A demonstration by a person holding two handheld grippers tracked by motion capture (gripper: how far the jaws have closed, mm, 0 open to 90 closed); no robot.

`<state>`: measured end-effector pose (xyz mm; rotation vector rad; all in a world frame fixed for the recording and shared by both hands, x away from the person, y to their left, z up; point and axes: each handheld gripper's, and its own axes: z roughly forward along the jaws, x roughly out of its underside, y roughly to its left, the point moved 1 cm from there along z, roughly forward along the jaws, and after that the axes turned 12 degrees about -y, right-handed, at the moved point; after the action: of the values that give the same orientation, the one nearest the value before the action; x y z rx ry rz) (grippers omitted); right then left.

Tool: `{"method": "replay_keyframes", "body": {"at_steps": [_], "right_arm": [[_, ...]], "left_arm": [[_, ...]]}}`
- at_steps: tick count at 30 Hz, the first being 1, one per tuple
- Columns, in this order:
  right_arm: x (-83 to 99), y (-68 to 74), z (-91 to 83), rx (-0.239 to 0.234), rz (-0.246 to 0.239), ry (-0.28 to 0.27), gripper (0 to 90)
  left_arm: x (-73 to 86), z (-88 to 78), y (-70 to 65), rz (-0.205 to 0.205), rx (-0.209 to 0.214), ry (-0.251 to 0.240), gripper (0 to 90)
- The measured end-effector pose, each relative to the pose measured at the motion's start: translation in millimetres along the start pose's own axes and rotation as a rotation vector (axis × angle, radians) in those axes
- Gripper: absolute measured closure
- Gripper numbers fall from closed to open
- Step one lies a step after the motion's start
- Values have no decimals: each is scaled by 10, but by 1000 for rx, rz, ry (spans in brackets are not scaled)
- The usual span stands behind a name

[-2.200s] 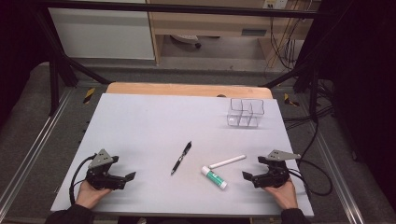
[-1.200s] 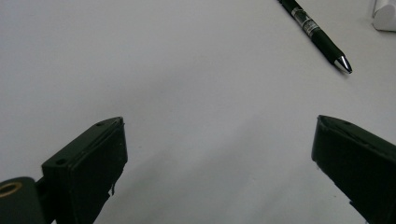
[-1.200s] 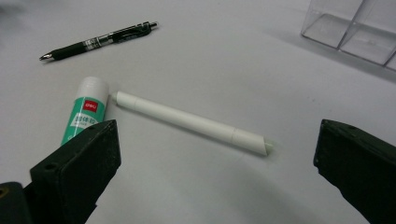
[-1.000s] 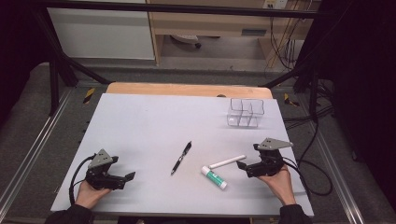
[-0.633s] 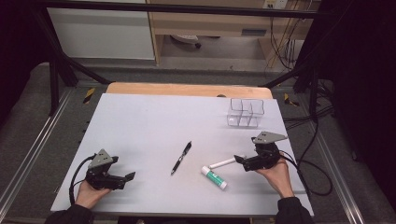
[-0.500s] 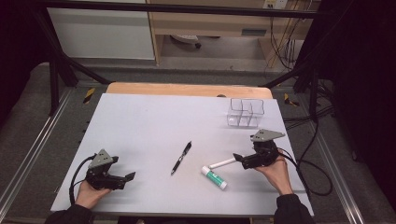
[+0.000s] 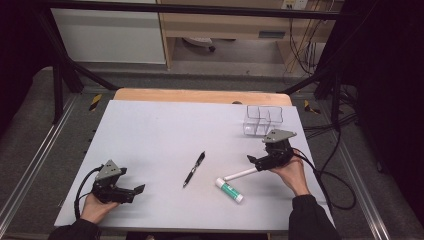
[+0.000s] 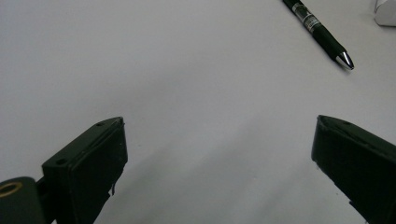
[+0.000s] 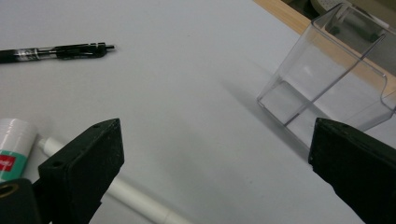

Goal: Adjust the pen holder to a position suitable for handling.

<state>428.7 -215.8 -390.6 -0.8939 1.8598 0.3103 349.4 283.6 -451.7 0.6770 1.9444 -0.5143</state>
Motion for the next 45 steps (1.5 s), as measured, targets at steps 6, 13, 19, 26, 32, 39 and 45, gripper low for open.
{"method": "replay_keyframes", "body": {"at_steps": [6,13,19,26,32,39,45], "right_arm": [[-74,-57,84,18,-48,19,45],[-125,-104,157,34,-103,32,68],[-184,-183,225,49,-171,42,118],[-231,-225,288,52,-237,55,176],[-307,-247,359,61,-307,58,256],[-389,-312,461,59,-372,80,337],[-407,-393,567,66,-398,82,401]], "left_arm": [[2,3,1,-1,-1,3,33],[4,7,2,3,-1,5,33],[6,8,3,3,-1,6,34],[9,11,5,3,-2,9,34],[10,13,3,5,0,11,35],[11,13,3,7,-1,13,36],[14,16,6,10,1,15,37]]}}
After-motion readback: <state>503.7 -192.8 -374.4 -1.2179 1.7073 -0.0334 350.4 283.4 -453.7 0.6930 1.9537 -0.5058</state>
